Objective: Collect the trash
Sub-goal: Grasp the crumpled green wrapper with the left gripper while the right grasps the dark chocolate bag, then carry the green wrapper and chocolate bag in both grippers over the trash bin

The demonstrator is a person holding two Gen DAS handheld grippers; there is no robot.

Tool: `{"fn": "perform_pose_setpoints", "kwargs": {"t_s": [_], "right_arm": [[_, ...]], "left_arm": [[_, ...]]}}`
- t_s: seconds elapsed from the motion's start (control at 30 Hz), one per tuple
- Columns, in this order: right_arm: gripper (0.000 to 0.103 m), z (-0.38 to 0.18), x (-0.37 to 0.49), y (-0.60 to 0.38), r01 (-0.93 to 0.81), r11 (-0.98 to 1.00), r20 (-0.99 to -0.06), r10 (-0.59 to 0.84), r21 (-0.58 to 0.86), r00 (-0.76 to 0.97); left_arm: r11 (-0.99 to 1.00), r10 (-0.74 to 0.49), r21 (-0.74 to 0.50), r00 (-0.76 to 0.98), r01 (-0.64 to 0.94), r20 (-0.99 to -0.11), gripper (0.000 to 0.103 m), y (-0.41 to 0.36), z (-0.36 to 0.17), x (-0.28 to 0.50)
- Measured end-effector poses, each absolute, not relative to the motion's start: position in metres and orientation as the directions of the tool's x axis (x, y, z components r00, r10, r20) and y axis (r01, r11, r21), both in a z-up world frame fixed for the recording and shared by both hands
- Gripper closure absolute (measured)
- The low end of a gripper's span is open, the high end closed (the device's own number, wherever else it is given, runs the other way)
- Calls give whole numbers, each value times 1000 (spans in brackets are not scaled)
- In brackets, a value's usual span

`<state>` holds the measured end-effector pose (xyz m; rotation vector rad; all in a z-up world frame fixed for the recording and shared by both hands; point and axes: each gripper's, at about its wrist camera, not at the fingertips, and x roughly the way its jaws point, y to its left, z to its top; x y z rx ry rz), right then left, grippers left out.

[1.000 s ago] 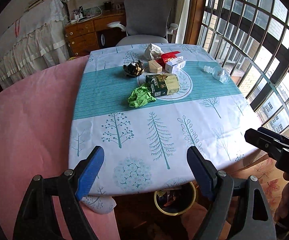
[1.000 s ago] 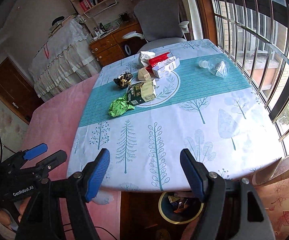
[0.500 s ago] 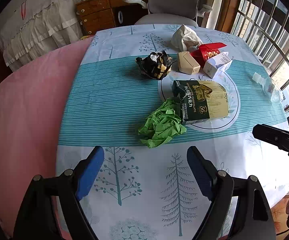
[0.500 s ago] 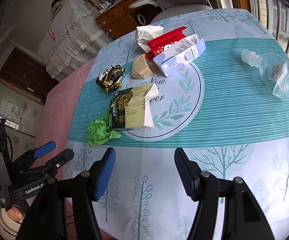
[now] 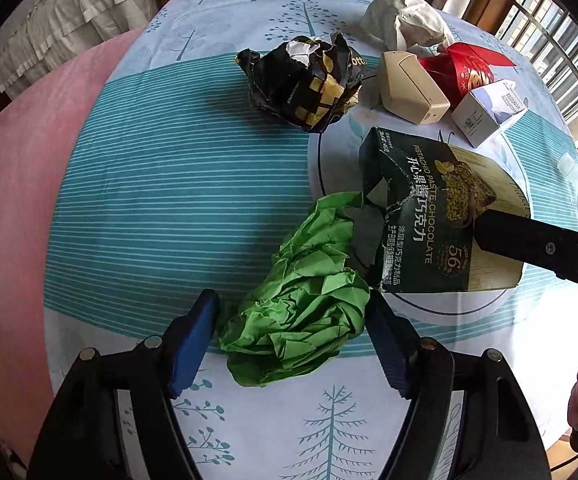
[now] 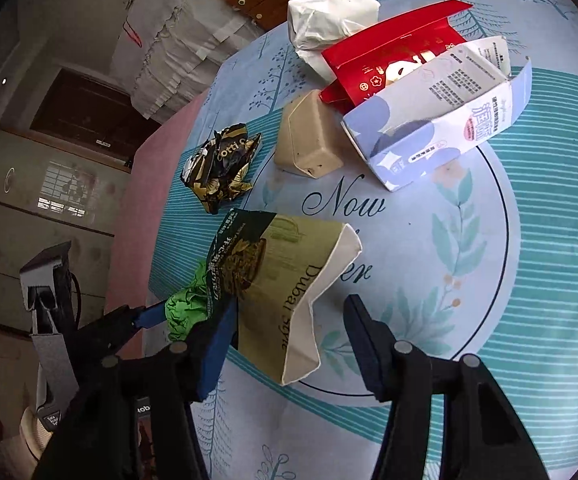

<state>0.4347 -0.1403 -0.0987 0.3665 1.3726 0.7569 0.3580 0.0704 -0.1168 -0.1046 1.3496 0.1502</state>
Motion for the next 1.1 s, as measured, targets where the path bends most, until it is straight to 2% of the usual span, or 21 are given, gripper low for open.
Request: {"fn": "perform_pose_setpoints", "kwargs": {"t_s": [0.23, 0.4, 0.77, 1.1], "right_arm": [[73, -95, 437, -121, -320, 640, -681, 732, 698, -21], [89, -74, 430, -122, -364, 615, -659, 752, 699, 3], [90, -39, 398, -144, -371, 696, -714, 691, 615, 114], [90, -16, 345, -165, -320, 760, -747, 637, 565, 193]], "left_arm": [[975, 19, -31, 222, -219, -975, 44, 73, -114, 355], [968, 5, -54, 235, -245, -972, 48, 70, -108, 346], [968, -39, -110, 298, -225, -954, 50, 56, -76, 313], [979, -34, -104, 360, -177, -932, 50, 54, -34, 271]]}}
